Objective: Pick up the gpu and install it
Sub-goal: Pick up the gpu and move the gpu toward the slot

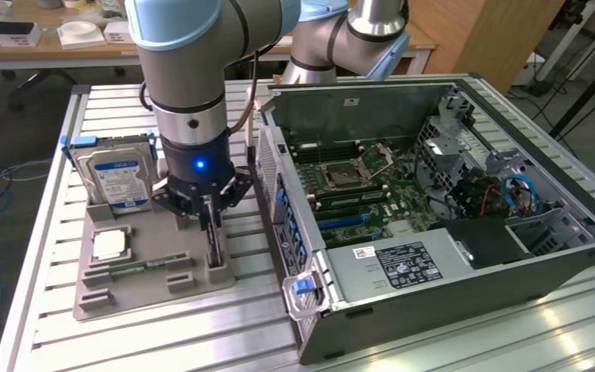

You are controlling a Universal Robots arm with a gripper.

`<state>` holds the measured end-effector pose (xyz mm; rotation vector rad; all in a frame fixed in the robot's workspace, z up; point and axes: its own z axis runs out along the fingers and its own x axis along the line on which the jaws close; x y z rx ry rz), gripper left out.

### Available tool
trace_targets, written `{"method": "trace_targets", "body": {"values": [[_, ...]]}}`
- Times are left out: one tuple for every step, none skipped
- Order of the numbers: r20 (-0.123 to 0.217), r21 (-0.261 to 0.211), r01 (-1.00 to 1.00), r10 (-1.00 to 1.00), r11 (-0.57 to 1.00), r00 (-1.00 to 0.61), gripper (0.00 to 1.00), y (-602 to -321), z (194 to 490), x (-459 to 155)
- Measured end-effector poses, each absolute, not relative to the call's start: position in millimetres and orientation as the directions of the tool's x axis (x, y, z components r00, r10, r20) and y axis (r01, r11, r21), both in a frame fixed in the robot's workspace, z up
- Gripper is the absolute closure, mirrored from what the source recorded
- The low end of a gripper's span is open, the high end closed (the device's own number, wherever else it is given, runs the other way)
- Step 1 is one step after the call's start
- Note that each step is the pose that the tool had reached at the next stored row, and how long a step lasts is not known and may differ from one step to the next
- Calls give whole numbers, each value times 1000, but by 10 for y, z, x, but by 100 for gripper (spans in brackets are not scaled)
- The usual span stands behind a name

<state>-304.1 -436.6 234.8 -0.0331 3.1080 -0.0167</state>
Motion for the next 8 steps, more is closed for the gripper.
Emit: {"method": "trace_targets", "body": {"values": [[-33, -11, -21, -21, 1000, -999, 74, -4366, 2348, -3041], [-33, -11, -21, -21, 1000, -999, 74, -4366, 2348, -3041], [-33, -11, -21, -21, 1000, -999, 74, -4366, 2348, -3041], [-33, -11, -21, -21, 1000, -999, 74, -4366, 2348, -3041], [-33, -11, -21, -21, 1000, -999, 74, -4366, 2348, -3041], [-33, -11, -21, -21, 1000, -999, 74, -4366, 2348, -3041], [-33, -11, -21, -21, 1000, -999, 74, -4366, 2348, -3041], [-33, -11, -21, -21, 1000, -999, 74, -4366, 2348, -3041]]}}
